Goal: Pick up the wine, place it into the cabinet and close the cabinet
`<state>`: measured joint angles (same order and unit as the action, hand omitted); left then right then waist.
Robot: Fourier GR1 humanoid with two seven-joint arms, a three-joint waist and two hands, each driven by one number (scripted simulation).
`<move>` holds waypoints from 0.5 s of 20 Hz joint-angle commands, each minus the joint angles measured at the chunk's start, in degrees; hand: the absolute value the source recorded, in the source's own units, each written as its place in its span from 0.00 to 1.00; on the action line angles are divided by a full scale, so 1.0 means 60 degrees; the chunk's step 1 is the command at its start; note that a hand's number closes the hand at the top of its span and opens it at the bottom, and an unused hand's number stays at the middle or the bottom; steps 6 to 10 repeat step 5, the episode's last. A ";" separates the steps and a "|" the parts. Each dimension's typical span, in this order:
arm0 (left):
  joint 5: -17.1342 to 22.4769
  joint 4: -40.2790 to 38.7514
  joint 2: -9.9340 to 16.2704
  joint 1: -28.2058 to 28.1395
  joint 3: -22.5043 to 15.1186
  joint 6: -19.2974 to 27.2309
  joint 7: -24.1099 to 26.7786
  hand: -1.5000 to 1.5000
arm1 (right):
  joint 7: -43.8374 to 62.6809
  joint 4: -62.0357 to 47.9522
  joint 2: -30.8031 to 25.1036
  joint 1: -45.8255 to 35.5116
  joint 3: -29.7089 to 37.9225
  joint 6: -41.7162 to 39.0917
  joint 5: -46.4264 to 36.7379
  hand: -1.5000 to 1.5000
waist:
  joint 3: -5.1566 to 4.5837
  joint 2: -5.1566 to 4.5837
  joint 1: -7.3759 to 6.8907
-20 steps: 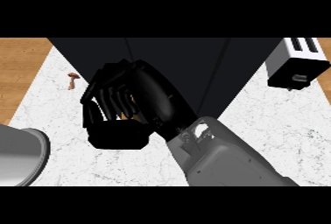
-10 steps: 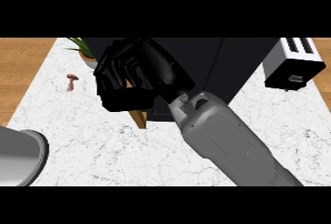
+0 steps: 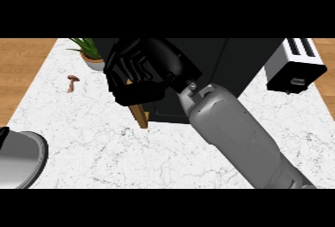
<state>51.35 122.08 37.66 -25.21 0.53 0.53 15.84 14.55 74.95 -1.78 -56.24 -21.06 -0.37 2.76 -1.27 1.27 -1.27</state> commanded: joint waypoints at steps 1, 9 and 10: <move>-0.0097 0.0027 -0.0133 0.0358 -0.0270 0.0396 -0.0240 0.00 | -0.0306 -0.1506 -0.1142 -0.0368 0.1271 0.0364 -0.0426 1.00 | 0.0211 -0.0403 0.0117; -0.0545 -0.0279 -0.0507 0.0747 -0.0894 0.0570 -0.0123 0.00 | -0.0507 -0.1572 -0.1231 -0.0274 0.1182 0.0081 -0.0295 1.00 | 0.0204 -0.0409 0.0267; -0.0545 -0.0279 -0.0507 0.0747 -0.0894 0.0570 -0.0123 0.00 | -0.0507 -0.1572 -0.1231 -0.0274 0.1182 0.0081 -0.0295 1.00 | 0.0204 -0.0409 0.0267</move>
